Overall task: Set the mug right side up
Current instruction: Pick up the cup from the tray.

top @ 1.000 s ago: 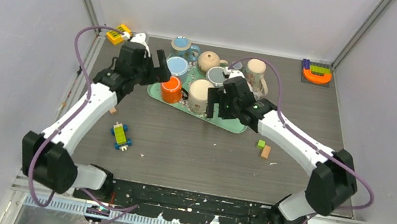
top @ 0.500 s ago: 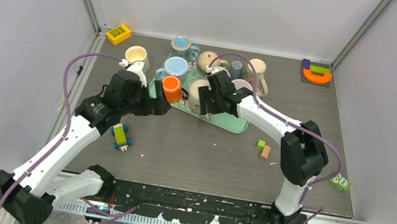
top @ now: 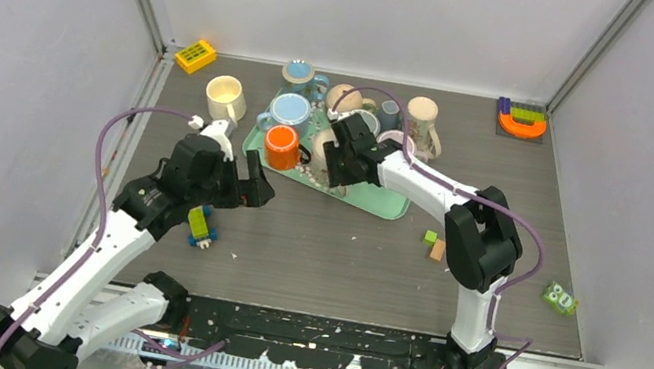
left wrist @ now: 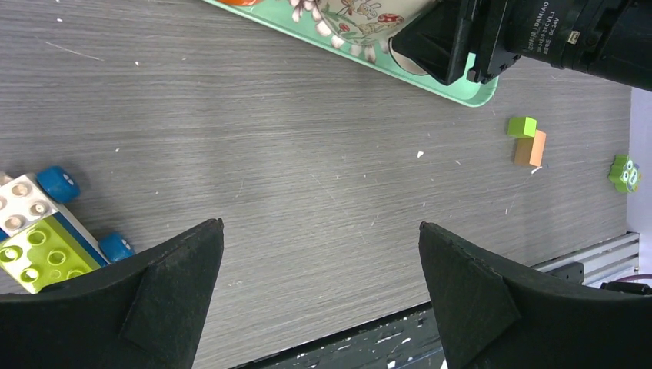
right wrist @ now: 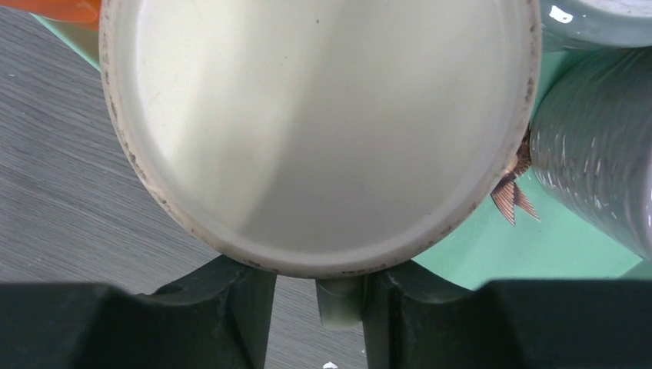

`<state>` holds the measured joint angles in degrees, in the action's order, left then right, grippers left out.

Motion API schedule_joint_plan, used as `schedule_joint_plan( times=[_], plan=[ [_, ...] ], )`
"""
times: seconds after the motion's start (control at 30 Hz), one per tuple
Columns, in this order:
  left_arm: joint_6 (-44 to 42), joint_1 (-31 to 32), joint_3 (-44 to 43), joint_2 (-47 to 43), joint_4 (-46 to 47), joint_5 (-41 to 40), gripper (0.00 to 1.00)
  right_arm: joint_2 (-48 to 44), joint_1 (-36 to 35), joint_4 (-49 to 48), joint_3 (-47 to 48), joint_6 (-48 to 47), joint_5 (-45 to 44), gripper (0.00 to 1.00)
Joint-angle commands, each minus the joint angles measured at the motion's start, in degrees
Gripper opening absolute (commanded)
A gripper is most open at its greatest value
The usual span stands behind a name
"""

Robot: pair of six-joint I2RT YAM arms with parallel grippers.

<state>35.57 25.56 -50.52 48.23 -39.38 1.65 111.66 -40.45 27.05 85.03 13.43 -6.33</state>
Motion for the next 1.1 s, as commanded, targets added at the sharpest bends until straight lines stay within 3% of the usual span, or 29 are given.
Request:
schedule_joint_plan(
  times=[0.0, 0.33, 1.07],
  plan=[
    [0.6, 0.3, 0.4, -1.1, 0.6, 0.8, 1.0, 0.6, 0.2, -0.9, 2.0, -0.1, -2.5, 0.43],
    [6.2, 0.3, 2.9, 0.8, 5.1, 5.6, 1.0, -2.3, 0.1, 0.1, 1.8, 1.1, -4.9, 0.01],
    [23.0, 0.2, 13.0, 5.3, 24.3, 15.5, 1.0, -14.9, -0.4, -1.6, 0.0, 7.0, -0.4, 0.01]
  ],
)
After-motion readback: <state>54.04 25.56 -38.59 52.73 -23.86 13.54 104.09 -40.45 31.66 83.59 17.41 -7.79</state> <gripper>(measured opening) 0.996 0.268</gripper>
